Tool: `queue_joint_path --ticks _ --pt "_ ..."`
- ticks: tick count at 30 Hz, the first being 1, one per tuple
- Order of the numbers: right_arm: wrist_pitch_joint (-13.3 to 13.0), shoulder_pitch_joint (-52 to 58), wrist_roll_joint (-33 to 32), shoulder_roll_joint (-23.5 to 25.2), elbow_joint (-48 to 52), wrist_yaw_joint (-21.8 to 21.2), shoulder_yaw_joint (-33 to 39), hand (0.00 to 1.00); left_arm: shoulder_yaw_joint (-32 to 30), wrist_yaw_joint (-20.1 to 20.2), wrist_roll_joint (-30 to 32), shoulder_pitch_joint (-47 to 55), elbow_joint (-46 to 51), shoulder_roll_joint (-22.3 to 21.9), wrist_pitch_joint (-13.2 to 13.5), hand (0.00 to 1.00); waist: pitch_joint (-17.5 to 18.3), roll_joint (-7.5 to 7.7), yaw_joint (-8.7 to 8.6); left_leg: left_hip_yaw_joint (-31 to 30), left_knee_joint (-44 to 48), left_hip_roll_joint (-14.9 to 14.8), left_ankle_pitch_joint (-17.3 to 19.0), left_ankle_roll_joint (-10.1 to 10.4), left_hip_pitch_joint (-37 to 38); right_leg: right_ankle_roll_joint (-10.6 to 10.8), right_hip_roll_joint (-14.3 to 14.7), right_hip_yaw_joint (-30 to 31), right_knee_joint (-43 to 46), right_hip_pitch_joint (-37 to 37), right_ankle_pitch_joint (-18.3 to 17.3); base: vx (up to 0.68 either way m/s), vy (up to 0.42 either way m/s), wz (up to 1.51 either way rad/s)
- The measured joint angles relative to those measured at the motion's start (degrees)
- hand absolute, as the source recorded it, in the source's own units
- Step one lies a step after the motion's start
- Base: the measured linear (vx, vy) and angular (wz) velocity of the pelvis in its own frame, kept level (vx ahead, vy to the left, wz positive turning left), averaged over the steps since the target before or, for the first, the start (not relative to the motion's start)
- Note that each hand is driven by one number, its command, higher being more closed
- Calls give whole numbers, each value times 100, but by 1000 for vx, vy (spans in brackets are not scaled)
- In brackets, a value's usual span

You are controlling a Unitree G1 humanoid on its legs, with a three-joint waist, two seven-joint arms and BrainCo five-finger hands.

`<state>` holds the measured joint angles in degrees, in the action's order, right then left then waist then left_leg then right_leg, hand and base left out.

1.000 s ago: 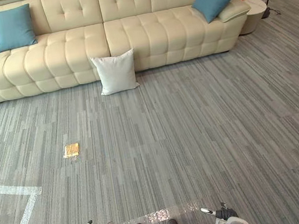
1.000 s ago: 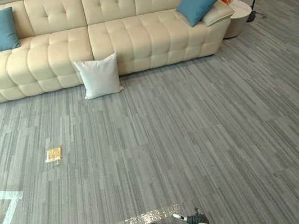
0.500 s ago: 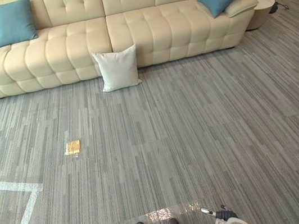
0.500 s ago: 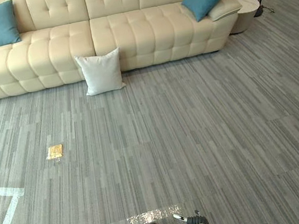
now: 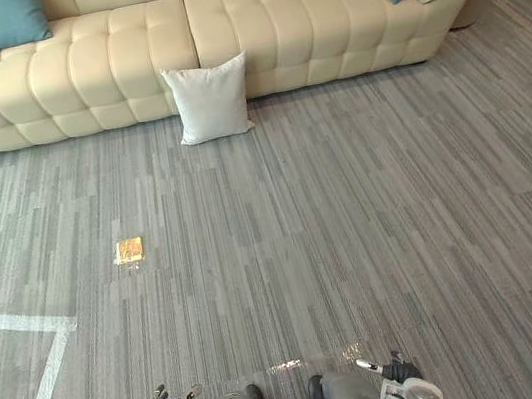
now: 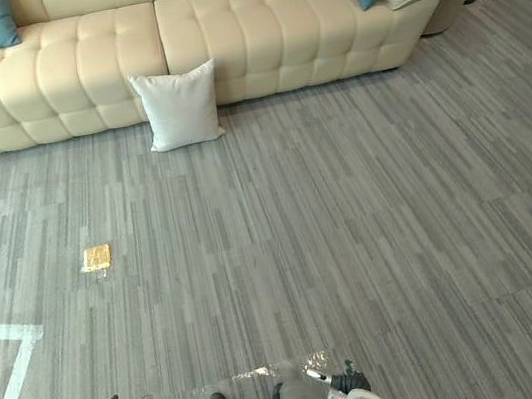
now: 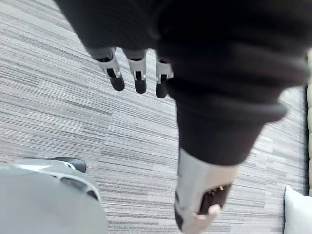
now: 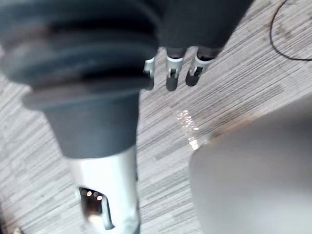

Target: Pick up cushions and gather them together orderly.

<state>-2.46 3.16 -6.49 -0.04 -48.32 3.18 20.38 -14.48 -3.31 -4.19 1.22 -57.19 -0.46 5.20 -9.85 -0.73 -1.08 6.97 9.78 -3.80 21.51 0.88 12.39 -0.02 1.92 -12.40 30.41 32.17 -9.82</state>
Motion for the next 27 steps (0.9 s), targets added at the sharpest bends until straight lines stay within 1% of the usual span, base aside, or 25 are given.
queue_joint_path --ticks 1,2,3,4,5,6,7,8,10,11,12,13,15,16,17,18,19,20,21,22,23,24,25,26,27 --pt "-3 123 -14 8 -4 -14 -18 0 -25 4 4 -20 6 -19 2 0 29 50 -4 -164 64 11 23 187 317 -399 46 55 -671 -77 1003 830 -124 47" --pt "16 -4 -6 -154 8 -13 -9 0 -152 5 5 -83 -8 -193 -6 0 -32 -211 33 -228 685 -225 -151 469 281 -674 88 -90 -105 -137 781 819 -133 47" --pt "-4 0 22 -165 9 -20 -21 0 -151 21 7 -137 -6 -212 -8 0 -30 -202 26 -235 1077 -189 -403 530 81 -642 8 -81 -18 -174 589 613 -103 28" --pt "12 -2 18 -168 3 -19 -15 0 -161 34 3 -167 30 -258 -8 0 -53 -219 24 -236 1678 -151 -853 431 -154 -635 -50 -72 4 -326 406 598 -140 28" --pt "21 -6 17 -164 9 -21 -3 0 -232 39 4 -158 68 -316 3 0 -81 -246 25 -260 2434 -176 -1482 427 -431 -629 -68 -21 -108 -622 248 749 -160 20" --pt "22 -24 13 -129 4 -21 -46 0 -410 40 -5 -145 121 -376 4 0 -119 -309 41 -202 3471 -306 -1532 509 -767 -656 -35 -10 -305 -1117 142 724 -149 20" --pt "30 -25 27 -90 -10 -16 -129 0 -502 38 -16 -143 204 -397 2 0 -149 -293 30 -106 4159 -446 -1500 553 -976 -683 -31 -11 -448 -1510 121 663 -146 18" --pt "34 -21 20 -83 -51 -18 -229 0 -555 45 -16 -113 345 -423 7 0 -189 -239 62 199 4718 -669 -1422 477 -1259 -684 -30 33 -696 -2050 120 582 -132 15" --pt "31 -42 7 -21 -64 -16 -250 0 -573 48 -17 -56 486 -432 21 0 -226 -170 119 535 5052 -903 -1192 355 -1771 -679 11 154 -1073 -2663 87 568 -83 -7" --pt "37 -112 -19 -1 -114 -15 -290 0 -590 45 -17 -42 531 -431 28 0 -225 -172 200 676 5115 -976 -997 332 -2262 -624 21 298 -1355 -2993 -43 466 -4 -26" --pt "39 -135 -35 -3 -156 -15 -335 0 -589 44 -17 -38 534 -432 28 0 -225 -173 236 731 5089 -984 -918 320 -2457 -595 21 341 -1452 -3093 -114 550 31 -41" --pt "58 -188 -43 2 -213 -15 -359 0 -579 51 -22 -18 547 -435 28 0 -233 -185 294 785 4902 -984 -746 247 -2901 -512 23 417 -1688 -3353 -263 555 93 -34" --pt "120 -162 -47 12 -210 -14 -427 0 -567 50 -20 -18 604 -393 43 0 -247 -178 337 931 4059 -955 -591 201 -3300 -426 -20 464 -1927 -3740 -347 448 105 -25" --pt "119 -161 -47 12 -198 -14 -451 0 -543 50 -19 -18 653 -360 62 0 -274 -114 396 1024 3436 -869 -582 214 -3411 -352 -122 558 -2010 -3983 -446 466 168 -35" --pt "116 -100 -47 15 -197 -8 -436 0 -513 45 -17 -21 687 -348 95 0 -299 -47 455 1008 2560 -722 -731 266 -3486 -203 -275 664 -2081 -4245 -616 551 210 -44" --pt "112 -80 -47 11 -195 -8 -439 0 -506 39 -17 2 697 -333 101 0 -275 -46 456 992 2097 -678 -876 270 -3503 -140 -322 723 -2112 -4310 -687 464 199 -61" --pt "104 -67 -45 16 -192 -8 -454 0 -500 37 -16 51 704 -320 122 0 -245 -48 466 986 1538 -668 -1137 233 -3560 6 -388 820 -2151 -4431 -884 514 312 -76" --pt "111 -16 -44 72 -203 -10 -455 0 -494 42 -15 89 670 -280 123 0 -139 42 530 969 1689 -601 -1693 -31 -3622 112 -539 1001 -2118 -4458 -1082 545 333 -77" --pt "111 33 -43 128 -205 -8 -447 0 -511 43 -14 100 638 -220 114 0 -25 104 525 942 1823 -500 -1640 -145 -3678 117 -619 1114 -2024 -4407 -1087 694 409 -56" --pt "104 137 -43 226 -203 -11 -449 0 -512 41 -15 101 599 -109 113 0 88 342 507 1105 1938 -368 -1396 -256 -3670 189 -855 1196 -1584 -4188 -1031 591 323 -34" --pt "109 149 -41 301 -198 -10 -446 0 -510 42 -15 100 586 -39 115 0 93 481 562 1252 2051 -315 -1173 -309 -3553 266 -981 1340 -884 -3913 -961 587 327 -25" --pt "111 146 -31 320 -196 -12 -447 0 -505 41 -15 99 580 -8 111 0 95 522 564 1288 2107 -290 -1059 -344 -3479 324 -1016 1393 -463 -3775 -869 565 320 -17" --pt "107 120 -16 347 -160 -16 -452 0 -385 37 -16 76 460 70 79 0 89 553 512 1301 2122 -211 -831 -467 -3149 633 -1066 1574 891 -3309 -580 529 266 1" --pt "101 110 0 347 -111 -32 -479 0 -271 42 -15 66 418 92 52 0 79 540 490 1291 2099 -167 -741 -511 -2919 726 -1061 1634 1624 -3073 -528 589 254 1" --pt "96 117 15 344 11 -55 -584 0 -180 41 -15 82 398 81 45 0 23 459 487 1295 2007 -130 -626 -542 -2485 752 -1038 1576 2639 -2678 -502 447 158 -6"
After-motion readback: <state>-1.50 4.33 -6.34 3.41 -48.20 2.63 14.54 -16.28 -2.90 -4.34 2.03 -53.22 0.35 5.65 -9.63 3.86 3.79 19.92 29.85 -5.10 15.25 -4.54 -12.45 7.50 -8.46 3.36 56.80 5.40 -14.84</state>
